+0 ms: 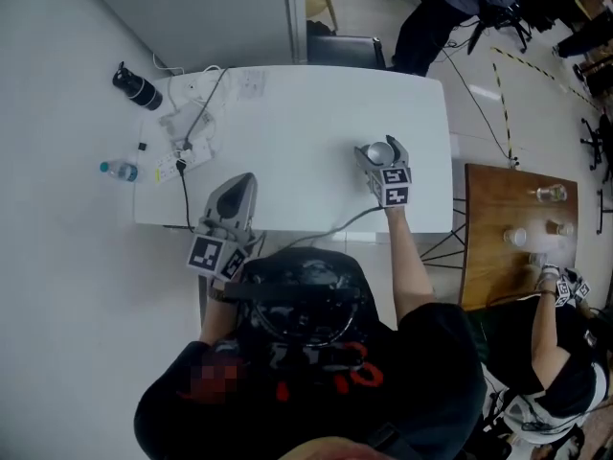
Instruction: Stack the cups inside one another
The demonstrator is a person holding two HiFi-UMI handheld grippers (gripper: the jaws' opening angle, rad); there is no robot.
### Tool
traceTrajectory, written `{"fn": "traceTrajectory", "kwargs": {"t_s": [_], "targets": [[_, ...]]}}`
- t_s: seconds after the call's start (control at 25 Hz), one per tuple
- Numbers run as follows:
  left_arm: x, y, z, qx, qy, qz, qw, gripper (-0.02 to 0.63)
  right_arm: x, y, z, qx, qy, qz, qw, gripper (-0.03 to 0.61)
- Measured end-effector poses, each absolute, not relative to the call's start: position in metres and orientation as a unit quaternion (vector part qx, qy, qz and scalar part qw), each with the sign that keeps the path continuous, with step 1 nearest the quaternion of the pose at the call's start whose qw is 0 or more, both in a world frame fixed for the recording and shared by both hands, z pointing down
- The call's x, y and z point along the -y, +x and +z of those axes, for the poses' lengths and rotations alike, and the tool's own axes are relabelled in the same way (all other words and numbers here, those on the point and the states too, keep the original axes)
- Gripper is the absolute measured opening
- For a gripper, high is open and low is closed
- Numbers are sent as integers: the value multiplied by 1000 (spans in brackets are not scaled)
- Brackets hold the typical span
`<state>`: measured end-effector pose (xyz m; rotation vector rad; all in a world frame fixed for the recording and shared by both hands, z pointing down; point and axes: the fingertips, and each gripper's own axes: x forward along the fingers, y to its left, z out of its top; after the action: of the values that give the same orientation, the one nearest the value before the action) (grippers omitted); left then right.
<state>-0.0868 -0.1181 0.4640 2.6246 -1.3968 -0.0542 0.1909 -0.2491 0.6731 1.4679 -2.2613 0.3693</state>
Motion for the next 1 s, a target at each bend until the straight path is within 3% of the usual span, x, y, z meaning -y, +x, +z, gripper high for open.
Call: {"fn": "traceTrajectory", "kwargs": {"t_s": [0.64,1.0], "targets": [[108,-117,470,498,863,13,79,3,269,190,741,792,524,160,268,420],[115,-111,464,486,870,5,80,3,265,193,741,789,529,171,260,420]]}}
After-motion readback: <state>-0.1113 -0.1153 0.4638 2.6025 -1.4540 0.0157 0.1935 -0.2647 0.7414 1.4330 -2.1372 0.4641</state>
